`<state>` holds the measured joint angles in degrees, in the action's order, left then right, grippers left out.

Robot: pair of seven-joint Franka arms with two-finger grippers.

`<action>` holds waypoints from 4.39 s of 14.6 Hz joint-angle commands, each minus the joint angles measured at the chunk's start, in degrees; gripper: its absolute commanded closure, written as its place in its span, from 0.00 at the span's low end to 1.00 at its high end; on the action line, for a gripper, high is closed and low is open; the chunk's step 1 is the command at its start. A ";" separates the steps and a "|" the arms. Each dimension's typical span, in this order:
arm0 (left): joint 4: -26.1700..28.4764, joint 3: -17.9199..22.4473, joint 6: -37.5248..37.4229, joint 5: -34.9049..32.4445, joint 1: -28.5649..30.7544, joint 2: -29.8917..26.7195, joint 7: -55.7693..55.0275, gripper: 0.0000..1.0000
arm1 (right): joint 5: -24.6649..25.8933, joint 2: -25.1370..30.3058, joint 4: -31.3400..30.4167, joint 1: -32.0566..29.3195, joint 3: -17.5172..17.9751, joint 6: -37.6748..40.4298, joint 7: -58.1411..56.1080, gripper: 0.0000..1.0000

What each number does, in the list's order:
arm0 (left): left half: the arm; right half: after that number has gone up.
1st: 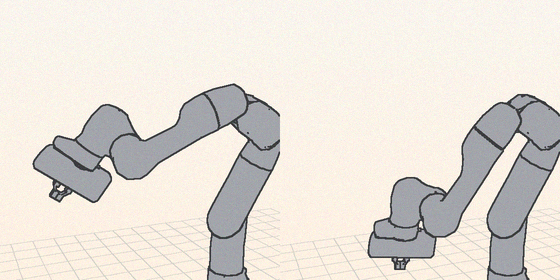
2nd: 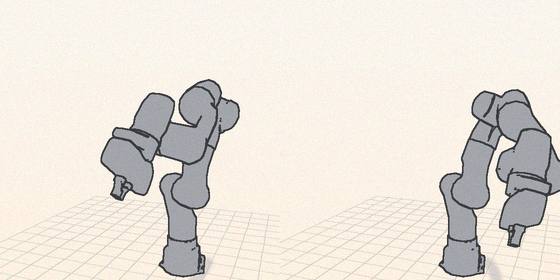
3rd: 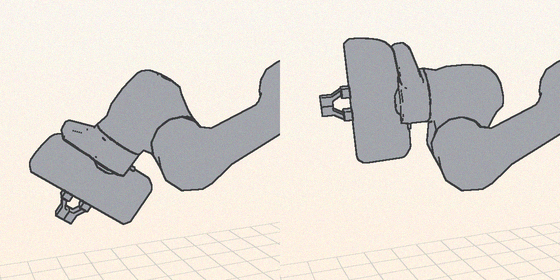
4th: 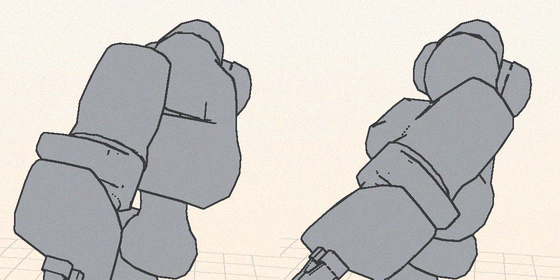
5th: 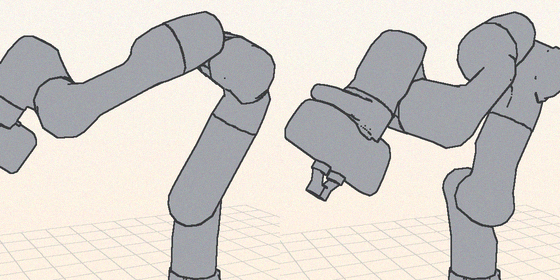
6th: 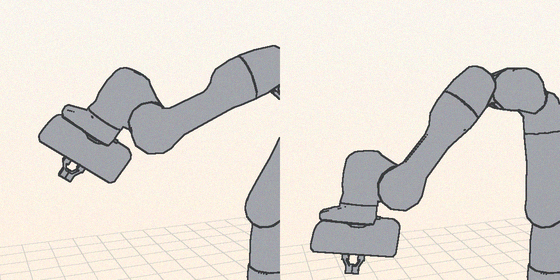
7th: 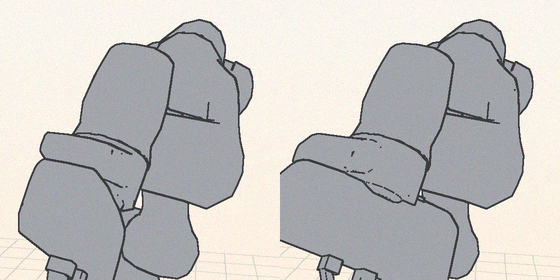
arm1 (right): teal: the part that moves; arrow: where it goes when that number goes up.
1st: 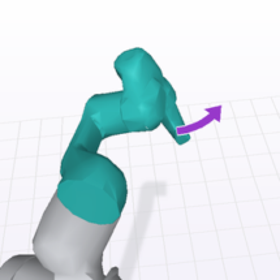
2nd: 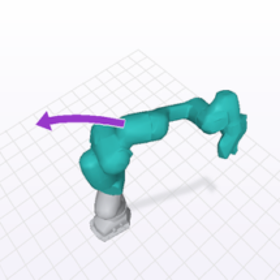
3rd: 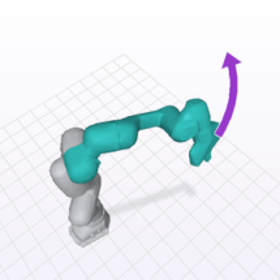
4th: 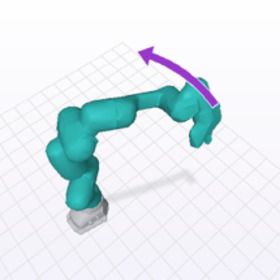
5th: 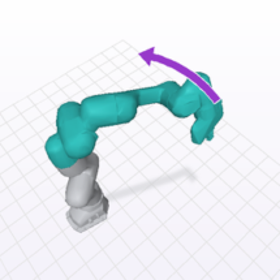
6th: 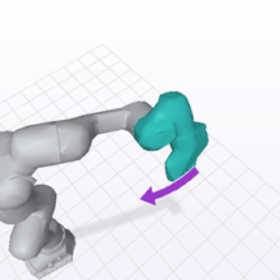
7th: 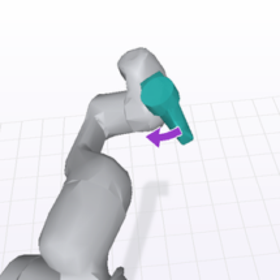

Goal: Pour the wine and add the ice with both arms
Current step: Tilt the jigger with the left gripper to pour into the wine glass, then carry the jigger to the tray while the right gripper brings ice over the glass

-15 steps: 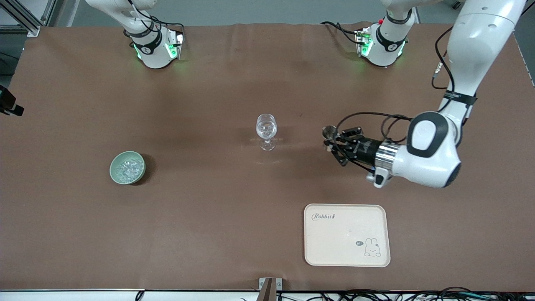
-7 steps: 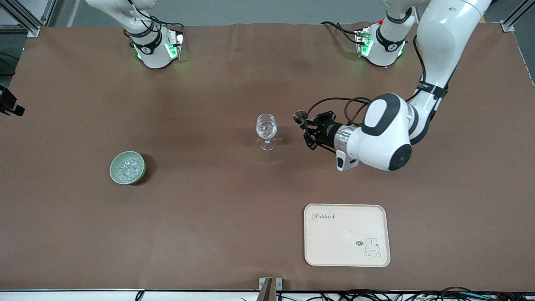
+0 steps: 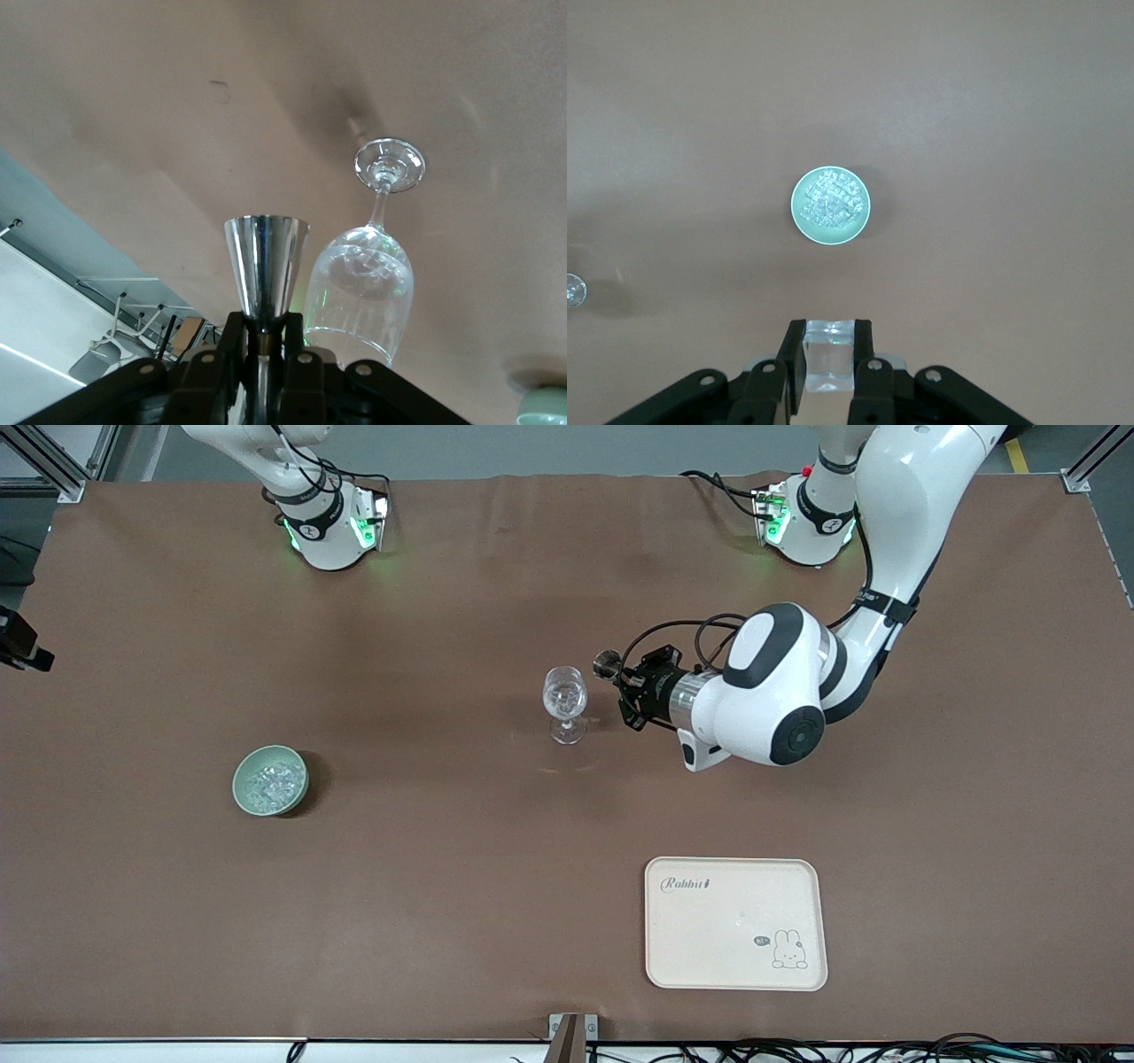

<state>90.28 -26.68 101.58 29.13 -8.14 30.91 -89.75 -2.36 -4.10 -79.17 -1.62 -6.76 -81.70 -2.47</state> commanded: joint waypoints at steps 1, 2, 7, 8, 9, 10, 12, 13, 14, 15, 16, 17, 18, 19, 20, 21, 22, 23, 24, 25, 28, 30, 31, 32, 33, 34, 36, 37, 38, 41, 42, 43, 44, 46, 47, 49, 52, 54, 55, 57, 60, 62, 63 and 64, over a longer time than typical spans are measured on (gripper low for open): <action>-0.89 0.40 -0.06 -1.53 -1.96 -0.94 -4.89 1.00 | -0.28 0.15 0.34 -0.40 0.60 0.13 1.06 0.99; -1.24 0.40 -0.06 -1.96 -2.75 -0.68 -6.48 0.99 | -0.28 0.06 0.34 -0.40 0.60 0.13 1.06 0.99; -1.25 0.48 -0.06 -5.31 -5.39 0.91 -12.81 0.99 | -0.37 0.06 0.34 -0.40 0.60 0.13 1.06 0.99; -1.33 0.49 -0.06 -5.31 -5.39 1.17 -13.60 0.99 | -0.37 0.06 0.34 -0.40 0.60 0.13 1.06 0.99; -1.25 0.40 -0.06 -5.31 -5.39 1.43 -14.74 0.99 | -0.37 0.14 0.34 -0.40 0.60 0.13 1.06 0.99; -1.33 0.48 -0.06 -5.31 -5.57 2.04 -16.32 0.99 | -0.37 0.06 0.34 -0.40 0.60 0.13 1.06 0.99; -1.51 0.48 -0.06 -5.22 -5.92 2.75 -19.31 0.99 | -0.45 0.06 0.34 -0.48 0.60 0.22 0.98 0.99; -2.12 0.49 -0.06 -5.22 -6.01 3.10 -20.63 0.99 | -0.37 0.06 0.34 -0.57 0.60 0.14 0.98 0.99; -2.21 0.49 -0.06 -5.22 -6.27 3.37 -22.65 0.99 | -0.45 0.06 0.34 -0.66 0.60 0.13 0.98 0.99; -2.56 0.49 -0.06 -5.13 -6.36 3.54 -24.23 0.99 | -0.37 0.06 0.34 -0.57 0.60 0.13 0.98 0.99; -2.83 0.49 -0.06 -5.13 -6.36 3.63 -25.55 0.99 | -0.45 0.06 0.42 -0.49 0.60 0.13 0.98 0.99; -2.83 0.49 -0.15 -5.13 -6.36 3.55 -26.17 0.99 | -0.45 0.06 0.34 -0.48 0.60 0.13 0.89 0.99; -2.92 0.40 -0.24 -5.13 -6.36 3.46 -26.62 0.99 | -0.45 0.06 0.34 -0.48 0.60 0.13 0.80 0.99; -2.92 0.40 -0.24 -5.04 -6.36 3.46 -27.23 0.99 | -0.45 0.06 0.34 -0.48 0.60 0.13 0.80 0.99; -3.00 0.40 -0.24 -4.96 -6.36 3.46 -28.19 0.99 | -0.45 0.06 0.34 -0.48 0.60 0.13 0.80 0.99; -3.00 0.40 -0.24 -4.96 -6.36 3.54 -29.16 0.99 | -0.45 0.06 0.34 -0.48 0.60 0.13 0.80 0.99; -3.00 0.40 -0.24 -4.87 -6.36 3.54 -30.21 0.99 | -0.45 0.06 0.34 -0.48 0.60 0.13 0.80 0.99; -3.00 0.40 -0.41 -4.87 -6.45 3.54 -31.44 0.99 | -0.45 0.06 0.42 -0.57 0.60 0.13 0.80 0.99; -3.00 0.31 -0.50 -4.69 -6.45 3.54 -32.24 0.99 | -0.45 0.06 0.42 -0.57 0.60 0.13 0.80 0.99; -3.44 0.40 -0.68 -4.52 -6.45 3.54 -33.29 0.99 | -0.45 0.06 0.42 -0.57 0.60 0.13 0.80 0.99; -3.79 0.31 -1.20 -4.43 -7.06 3.54 -35.49 0.99 | -0.45 0.06 0.34 -0.66 0.60 0.13 0.54 0.99; -3.71 0.40 -1.91 -4.34 -7.15 3.63 -36.37 0.99 | -0.45 0.06 0.34 -0.66 0.60 0.13 0.54 0.99; -3.71 0.31 -1.91 -4.34 -7.15 3.81 -36.81 0.99 | -0.45 0.06 0.34 -0.66 0.60 0.13 0.54 0.99; -3.71 0.40 -2.17 -4.34 -7.24 3.90 -37.42 0.99 | -0.45 0.06 0.42 -0.66 0.60 0.13 0.54 0.99; -3.71 0.40 -2.52 -4.25 -7.41 4.07 -38.04 0.99 | -0.45 0.06 0.34 -0.66 0.60 0.13 0.54 0.99; -3.79 0.40 -2.70 -4.25 -7.41 4.07 -38.66 0.99 | -0.54 0.06 0.34 -0.75 0.60 0.13 0.54 0.99; -3.80 0.40 -2.70 -4.25 -7.41 4.42 -40.23 0.99 | -0.54 0.06 0.34 -0.75 0.60 0.13 0.54 0.99; -3.80 0.40 -2.70 -4.25 -7.50 4.68 -41.29 0.99 | -0.54 0.06 0.34 -0.75 0.60 0.13 0.54 0.99; -3.80 0.31 -2.70 -4.25 -7.50 4.77 -42.08 0.99 | -0.54 0.06 0.34 -0.75 0.60 0.13 0.54 0.99; -3.80 0.40 -3.05 -3.21 -7.50 4.86 -43.58 0.99 | -0.54 0.06 0.34 -0.84 0.60 0.13 0.36 0.99; -3.80 0.40 -3.92 -2.85 -7.50 4.86 -43.76 0.99 | -0.54 0.06 0.34 -0.84 0.60 0.22 0.36 0.99; -3.88 0.31 -4.37 -2.85 -7.50 4.95 -44.02 0.99 | -0.54 0.06 0.34 -0.84 0.52 0.22 0.27 0.99; -4.23 0.40 -4.46 -2.85 -7.50 4.95 -44.37 0.99 | -0.54 0.06 0.34 -0.84 0.51 0.22 0.27 0.99; -4.41 0.40 -4.72 -2.85 -7.50 5.04 -44.46 0.98 | -0.54 0.06 0.34 -0.92 0.51 0.22 0.27 0.99; -4.41 0.40 -4.72 -3.02 -7.50 5.04 -44.03 0.97 | -0.54 0.06 0.34 -0.84 0.51 0.22 0.27 0.99; -4.50 0.40 -4.72 -3.37 -7.42 5.04 -40.01 0.99 | -0.54 0.06 0.34 -0.84 0.51 0.22 0.27 0.99; -5.64 0.48 -4.64 -3.37 -6.80 4.95 -28.68 0.99 | -0.54 0.06 0.34 -0.84 0.51 0.22 0.27 0.99; -6.60 0.84 -4.64 -3.55 -5.67 4.95 -22.52 0.99 | -0.54 0.06 0.34 -0.84 0.51 0.22 0.27 0.99; -7.39 0.84 -4.55 -3.55 -4.61 4.86 -19.71 0.99 | -0.54 0.06 0.34 -0.84 0.51 0.22 0.27 0.99; -8.89 0.92 -4.46 -3.72 -2.24 4.69 -13.90 1.00 | -0.54 0.06 0.34 -0.40 0.69 0.48 0.80 0.99; -11.00 1.10 -4.11 -4.25 3.11 4.86 -6.78 1.00 | -1.59 0.06 0.42 2.66 0.87 0.57 2.98 1.00; -11.62 1.80 -3.76 -5.83 7.16 4.95 -0.90 1.00 | -1.60 0.06 0.51 6.79 0.95 0.22 10.69 1.00; -11.70 1.89 -2.28 -5.92 9.18 5.12 2.61 1.00 | -1.60 0.06 0.51 9.77 0.87 0.31 14.65 1.00; -11.71 1.89 -0.87 -5.92 11.02 5.47 5.26 1.00 | -1.60 0.06 0.60 12.58 0.95 0.22 17.99 1.00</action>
<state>79.85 -24.46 99.24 24.00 0.20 35.42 -88.93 -3.74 -4.10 -79.12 5.93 -5.66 -81.68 8.68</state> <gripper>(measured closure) 0.784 0.749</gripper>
